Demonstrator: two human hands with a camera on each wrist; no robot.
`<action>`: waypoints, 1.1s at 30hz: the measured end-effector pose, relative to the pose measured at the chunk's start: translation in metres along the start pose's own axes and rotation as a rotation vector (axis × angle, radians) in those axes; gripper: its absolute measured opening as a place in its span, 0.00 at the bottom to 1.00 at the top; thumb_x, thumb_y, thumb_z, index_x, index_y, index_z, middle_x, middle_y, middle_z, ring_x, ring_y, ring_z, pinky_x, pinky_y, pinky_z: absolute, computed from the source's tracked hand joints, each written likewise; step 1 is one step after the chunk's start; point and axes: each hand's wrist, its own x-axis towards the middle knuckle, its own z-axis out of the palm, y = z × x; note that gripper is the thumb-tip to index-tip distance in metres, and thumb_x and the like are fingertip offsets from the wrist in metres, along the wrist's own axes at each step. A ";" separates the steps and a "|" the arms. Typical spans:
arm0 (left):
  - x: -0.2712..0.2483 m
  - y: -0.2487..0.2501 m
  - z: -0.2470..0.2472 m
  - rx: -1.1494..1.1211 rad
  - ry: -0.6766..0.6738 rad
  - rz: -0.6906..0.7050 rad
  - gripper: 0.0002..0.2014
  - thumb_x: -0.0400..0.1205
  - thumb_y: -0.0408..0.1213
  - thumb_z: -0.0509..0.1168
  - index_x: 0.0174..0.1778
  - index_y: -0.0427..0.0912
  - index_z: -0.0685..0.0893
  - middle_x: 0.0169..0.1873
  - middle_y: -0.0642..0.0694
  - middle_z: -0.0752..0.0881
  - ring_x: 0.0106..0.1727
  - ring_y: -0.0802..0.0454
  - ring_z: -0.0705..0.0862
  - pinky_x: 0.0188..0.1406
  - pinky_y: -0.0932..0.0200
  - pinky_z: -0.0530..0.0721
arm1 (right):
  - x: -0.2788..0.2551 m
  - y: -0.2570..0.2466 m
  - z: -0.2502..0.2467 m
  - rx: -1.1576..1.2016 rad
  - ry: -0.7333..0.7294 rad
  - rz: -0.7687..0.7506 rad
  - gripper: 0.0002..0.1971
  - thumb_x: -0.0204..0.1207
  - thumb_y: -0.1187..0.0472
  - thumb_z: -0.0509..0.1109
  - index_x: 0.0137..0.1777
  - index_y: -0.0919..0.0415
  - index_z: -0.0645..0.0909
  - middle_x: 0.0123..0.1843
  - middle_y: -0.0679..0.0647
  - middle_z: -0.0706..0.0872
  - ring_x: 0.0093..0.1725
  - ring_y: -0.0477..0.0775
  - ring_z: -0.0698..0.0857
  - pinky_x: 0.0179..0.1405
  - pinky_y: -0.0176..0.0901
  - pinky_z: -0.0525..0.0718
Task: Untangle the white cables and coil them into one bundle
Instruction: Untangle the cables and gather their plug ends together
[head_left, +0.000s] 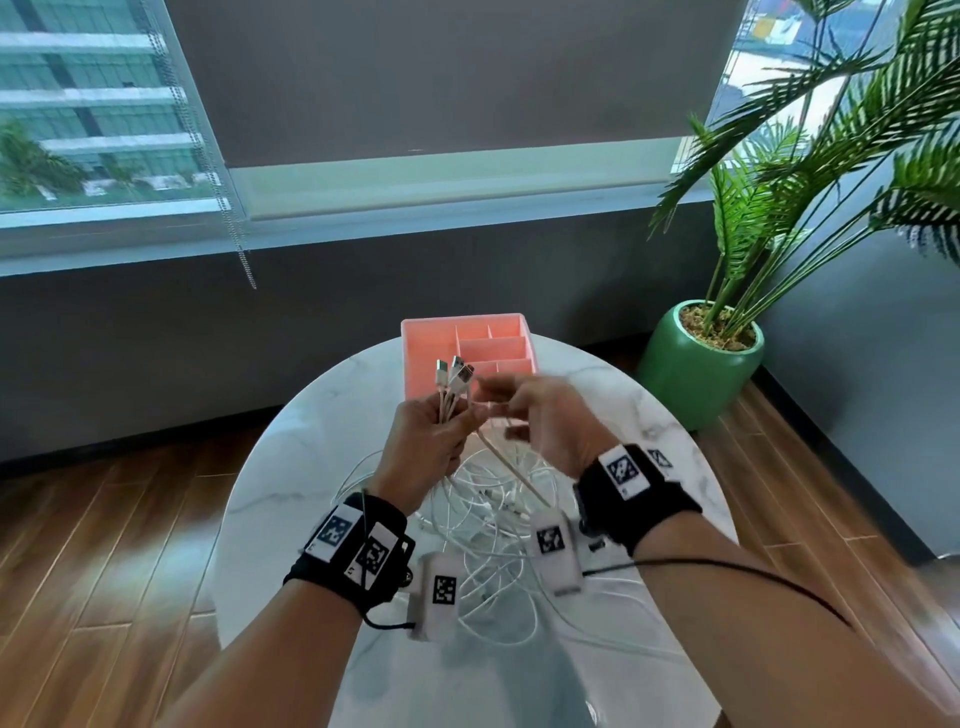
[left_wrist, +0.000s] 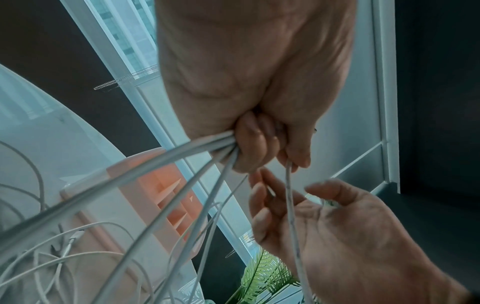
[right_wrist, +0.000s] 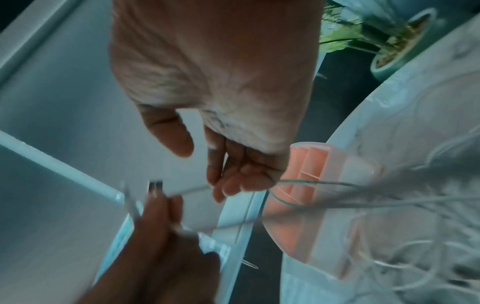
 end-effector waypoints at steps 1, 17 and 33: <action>-0.001 -0.001 0.001 0.010 -0.013 -0.008 0.16 0.82 0.31 0.72 0.29 0.43 0.76 0.20 0.49 0.67 0.20 0.54 0.61 0.18 0.64 0.62 | 0.005 -0.010 -0.002 0.111 0.001 0.017 0.21 0.74 0.71 0.56 0.63 0.69 0.82 0.54 0.61 0.90 0.51 0.57 0.85 0.47 0.50 0.79; 0.001 -0.011 -0.007 0.035 0.055 -0.108 0.12 0.80 0.31 0.75 0.33 0.39 0.80 0.22 0.45 0.65 0.24 0.52 0.60 0.20 0.62 0.61 | 0.016 -0.035 -0.020 0.265 0.373 -0.263 0.18 0.74 0.78 0.63 0.60 0.61 0.73 0.42 0.61 0.90 0.26 0.52 0.80 0.22 0.41 0.76; 0.003 -0.010 0.000 0.031 0.048 -0.094 0.13 0.80 0.30 0.74 0.30 0.42 0.84 0.20 0.47 0.66 0.22 0.52 0.60 0.19 0.63 0.61 | -0.015 -0.065 -0.054 -0.063 0.254 -0.427 0.17 0.76 0.81 0.63 0.60 0.67 0.80 0.35 0.67 0.87 0.23 0.53 0.74 0.20 0.39 0.70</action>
